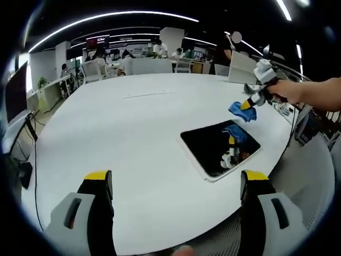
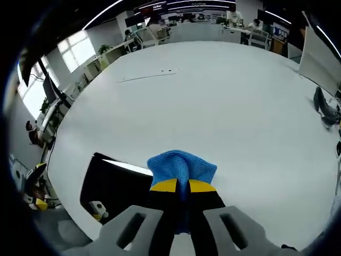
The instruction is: Wipe the mirror surface with the cleaning cloth until all visible marks leave the cleaned area.
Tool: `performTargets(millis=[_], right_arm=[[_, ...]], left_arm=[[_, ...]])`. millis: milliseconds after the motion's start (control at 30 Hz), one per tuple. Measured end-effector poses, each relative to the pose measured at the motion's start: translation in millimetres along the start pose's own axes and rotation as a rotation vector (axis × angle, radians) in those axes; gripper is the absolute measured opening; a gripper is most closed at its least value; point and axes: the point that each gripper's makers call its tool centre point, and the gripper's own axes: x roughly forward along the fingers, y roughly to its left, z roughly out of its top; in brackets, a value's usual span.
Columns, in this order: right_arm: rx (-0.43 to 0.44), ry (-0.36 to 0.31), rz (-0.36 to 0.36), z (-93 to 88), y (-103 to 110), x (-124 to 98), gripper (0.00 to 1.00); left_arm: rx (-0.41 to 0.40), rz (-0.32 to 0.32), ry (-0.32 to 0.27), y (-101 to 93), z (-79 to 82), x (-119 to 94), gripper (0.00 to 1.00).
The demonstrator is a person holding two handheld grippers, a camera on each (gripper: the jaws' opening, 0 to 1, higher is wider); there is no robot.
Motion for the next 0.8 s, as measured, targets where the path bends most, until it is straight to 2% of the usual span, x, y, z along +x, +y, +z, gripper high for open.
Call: performTargets(millis=[167,433,567,600,633,667,800], right_arm=[[0.033,0.022,-0.025,-14.4,-20.1,-7.5,0.0],[0.045,0.064,-0.04,-40.9,-24.6,13.8,0.01],[0.04,0.12,-0.063,-62.3,-29.0,23.7,0.01],[0.022,0.156,-0.042,-73.3,-27.1,25.9,0.01],[-0.009,0.09,-0.046,-64.8,-27.7,29.7,0.0],[-0.078,0.12,-0.03,-68.7,-29.5,29.3,0.0],[-0.047,0.138,-0.025,-68.1,-27.6,27.1,0.0]], left_arm=[[0.007,0.001,-0.005,-2.6,1.3,1.9,0.99],[0.03,-0.012,-0.004,-10.9,1.6,0.5,0.99],[0.036,-0.014,-0.009,-9.6,-0.1,-2.6,0.99],[0.032,-0.012,-0.01,-8.9,-0.6,-3.3,0.99],[0.025,-0.007,-0.011,-8.2,-1.5,-3.9,0.99],[0.023,-0.006,-0.011,-8.6,-2.2,-4.3,0.99],[0.024,-0.001,-0.015,-12.7,-5.9,-7.9,0.99]])
